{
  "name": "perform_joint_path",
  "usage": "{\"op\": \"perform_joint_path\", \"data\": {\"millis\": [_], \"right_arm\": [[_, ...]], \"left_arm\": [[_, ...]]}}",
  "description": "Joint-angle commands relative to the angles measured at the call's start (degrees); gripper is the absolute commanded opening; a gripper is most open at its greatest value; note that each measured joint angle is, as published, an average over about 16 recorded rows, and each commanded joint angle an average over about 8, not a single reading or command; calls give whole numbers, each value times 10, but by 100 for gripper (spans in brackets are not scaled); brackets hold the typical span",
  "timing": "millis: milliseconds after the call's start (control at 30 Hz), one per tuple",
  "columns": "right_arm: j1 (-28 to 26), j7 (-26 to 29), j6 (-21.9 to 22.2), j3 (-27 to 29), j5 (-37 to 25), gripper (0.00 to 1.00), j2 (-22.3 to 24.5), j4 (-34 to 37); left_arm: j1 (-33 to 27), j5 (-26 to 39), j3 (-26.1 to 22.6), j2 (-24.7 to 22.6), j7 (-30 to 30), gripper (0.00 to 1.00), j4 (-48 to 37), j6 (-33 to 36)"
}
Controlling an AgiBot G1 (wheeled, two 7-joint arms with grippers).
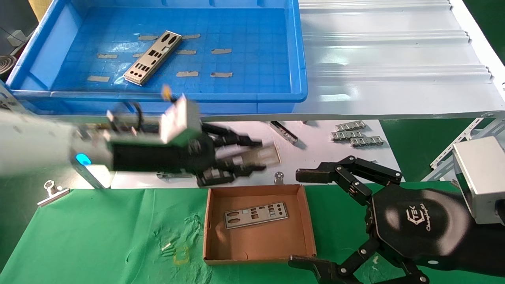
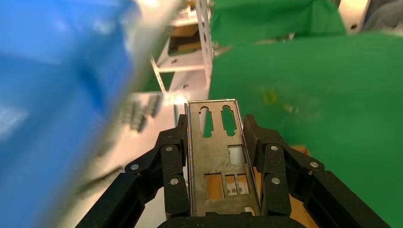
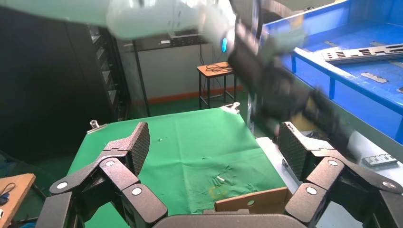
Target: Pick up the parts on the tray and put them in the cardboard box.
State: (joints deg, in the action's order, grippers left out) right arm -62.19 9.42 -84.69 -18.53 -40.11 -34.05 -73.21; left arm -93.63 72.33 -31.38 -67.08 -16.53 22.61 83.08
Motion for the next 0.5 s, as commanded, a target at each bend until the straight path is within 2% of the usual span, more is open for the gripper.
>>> {"op": "perform_joint_path", "data": {"millis": [33, 167, 300, 333, 367, 500], "right_arm": [[0, 0, 0, 0, 0, 100, 0, 0], [0, 0, 0, 0, 0, 100, 0, 0], [0, 0, 0, 0, 0, 100, 0, 0], [0, 0, 0, 0, 0, 100, 0, 0], [0, 0, 0, 0, 0, 100, 0, 0], [0, 0, 0, 0, 0, 100, 0, 0]], "left_arm": [[38, 5, -4, -4, -33, 0, 23, -30], [89, 20, -9, -28, -66, 0, 43, -91], [113, 31, -15, -51, -79, 0, 39, -134], [117, 35, -16, -56, -83, 3, 36, -142], [120, 38, -18, -61, -88, 11, 32, -150], [128, 48, -24, -80, -113, 61, 14, -174]]}}
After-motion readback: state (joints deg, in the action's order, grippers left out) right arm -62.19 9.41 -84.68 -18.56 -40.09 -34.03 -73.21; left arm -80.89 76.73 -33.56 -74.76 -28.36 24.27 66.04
